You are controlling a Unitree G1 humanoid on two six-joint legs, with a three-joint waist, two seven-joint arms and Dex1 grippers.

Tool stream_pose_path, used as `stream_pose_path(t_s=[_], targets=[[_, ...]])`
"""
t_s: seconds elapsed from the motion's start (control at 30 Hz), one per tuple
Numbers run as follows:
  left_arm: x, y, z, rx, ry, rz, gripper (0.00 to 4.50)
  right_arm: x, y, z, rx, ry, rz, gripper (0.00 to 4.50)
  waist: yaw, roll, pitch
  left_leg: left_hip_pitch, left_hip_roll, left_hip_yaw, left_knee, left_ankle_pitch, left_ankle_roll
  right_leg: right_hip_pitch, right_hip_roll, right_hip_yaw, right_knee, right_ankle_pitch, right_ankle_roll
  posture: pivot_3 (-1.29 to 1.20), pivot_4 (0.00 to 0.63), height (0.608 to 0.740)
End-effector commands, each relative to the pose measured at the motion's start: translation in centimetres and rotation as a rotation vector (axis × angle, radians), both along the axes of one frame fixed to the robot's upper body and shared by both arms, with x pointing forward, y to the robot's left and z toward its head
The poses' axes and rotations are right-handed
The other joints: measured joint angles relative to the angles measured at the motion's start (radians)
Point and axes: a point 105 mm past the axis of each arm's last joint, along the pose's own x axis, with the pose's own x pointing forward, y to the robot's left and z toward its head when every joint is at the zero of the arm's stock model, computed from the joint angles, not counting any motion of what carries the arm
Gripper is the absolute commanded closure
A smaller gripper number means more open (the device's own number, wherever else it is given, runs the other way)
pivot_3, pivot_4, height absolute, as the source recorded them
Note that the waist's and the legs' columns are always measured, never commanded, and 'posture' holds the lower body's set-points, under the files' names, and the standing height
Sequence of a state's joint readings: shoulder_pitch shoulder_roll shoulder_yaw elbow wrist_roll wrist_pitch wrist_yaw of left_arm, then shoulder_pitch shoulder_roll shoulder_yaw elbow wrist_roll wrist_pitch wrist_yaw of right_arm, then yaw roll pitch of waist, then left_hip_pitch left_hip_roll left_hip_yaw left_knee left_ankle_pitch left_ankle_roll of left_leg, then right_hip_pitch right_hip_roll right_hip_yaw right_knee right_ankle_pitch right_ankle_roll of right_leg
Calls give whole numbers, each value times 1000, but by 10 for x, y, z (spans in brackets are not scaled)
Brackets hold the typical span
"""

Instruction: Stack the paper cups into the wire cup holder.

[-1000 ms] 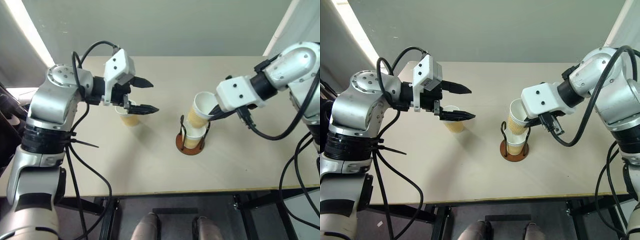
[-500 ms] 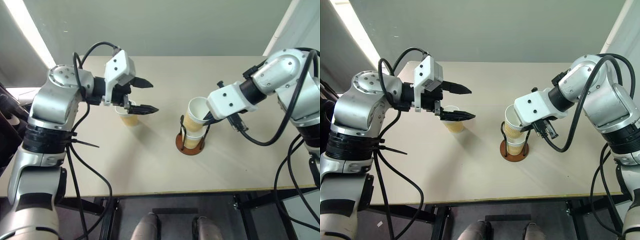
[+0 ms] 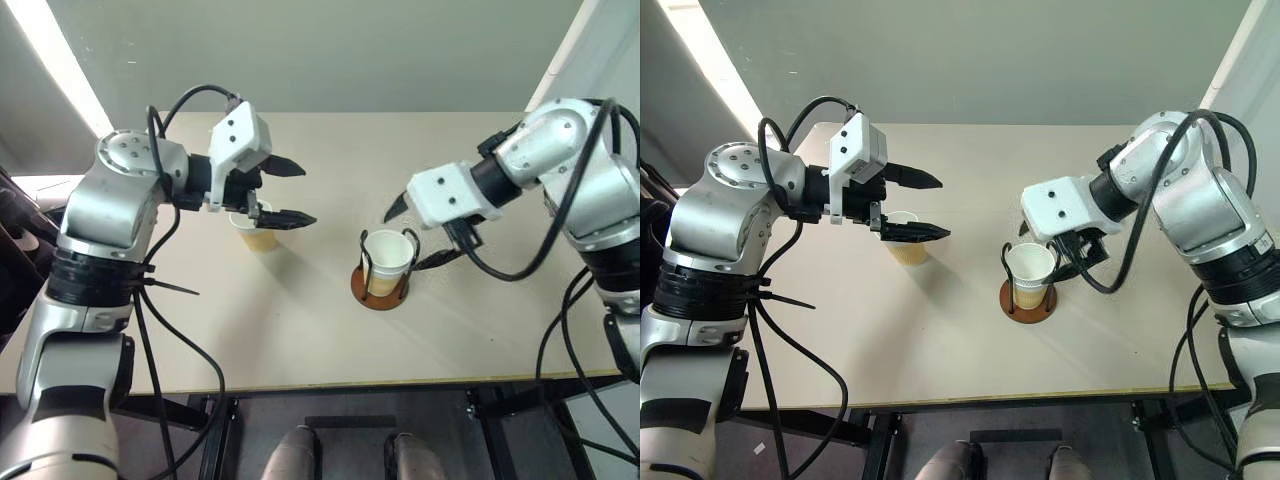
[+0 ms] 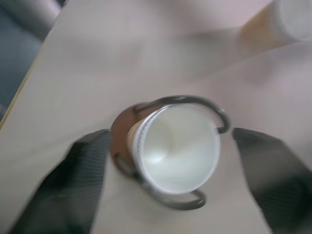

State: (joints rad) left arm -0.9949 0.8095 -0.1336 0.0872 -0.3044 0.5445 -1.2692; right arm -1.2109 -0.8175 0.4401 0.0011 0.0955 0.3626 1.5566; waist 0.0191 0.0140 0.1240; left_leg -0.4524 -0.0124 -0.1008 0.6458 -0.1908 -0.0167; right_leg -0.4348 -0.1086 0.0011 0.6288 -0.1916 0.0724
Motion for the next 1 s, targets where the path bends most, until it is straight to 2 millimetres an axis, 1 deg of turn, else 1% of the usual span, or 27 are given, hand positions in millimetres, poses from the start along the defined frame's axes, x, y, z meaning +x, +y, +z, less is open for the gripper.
stream_pose_path(t_s=[0.03,0.17,0.23,0.3,0.43,0.6,0.77,1.0], targets=[[1,10,1,66,-58,33,0,3,1,51,234,-46,-61,23,-1,0,0,0,0,0,0,0,0,0,0,0,0,0,0,0,150,740],[9,21,-9,163,-95,95,0,-3,10,86,524,103,-81,23,-2,0,0,0,0,0,-1,0,-1,-1,1,0,0,-1,-2,0,150,740],[12,27,-16,224,-107,118,0,-3,10,92,586,137,-98,23,-2,0,0,0,0,0,-1,0,-1,-1,1,0,0,-2,-3,0,150,740],[16,32,-22,280,-120,141,0,-3,8,94,618,157,-116,23,-2,0,0,-1,0,0,-1,0,-1,-1,1,0,0,-3,-5,0,150,740],[26,47,-37,397,-142,202,0,-1,2,84,621,172,-144,23,-2,0,0,-2,0,0,-1,0,-1,-3,1,0,0,-4,-6,0,150,740],[33,58,-46,467,-156,239,0,0,-5,69,603,188,-188,23,-2,0,0,-2,1,0,-1,1,-2,-4,1,0,0,-4,-7,0,150,740],[36,61,-52,482,-147,249,0,-1,-7,64,590,188,-203,23,-2,0,0,-3,1,0,-1,1,-2,-5,1,0,1,-4,-7,0,150,740],[47,61,-58,514,-146,252,0,-2,-9,56,575,209,-212,23,-2,0,0,-2,1,0,0,1,-2,-5,1,0,2,-4,-7,0,150,740]])
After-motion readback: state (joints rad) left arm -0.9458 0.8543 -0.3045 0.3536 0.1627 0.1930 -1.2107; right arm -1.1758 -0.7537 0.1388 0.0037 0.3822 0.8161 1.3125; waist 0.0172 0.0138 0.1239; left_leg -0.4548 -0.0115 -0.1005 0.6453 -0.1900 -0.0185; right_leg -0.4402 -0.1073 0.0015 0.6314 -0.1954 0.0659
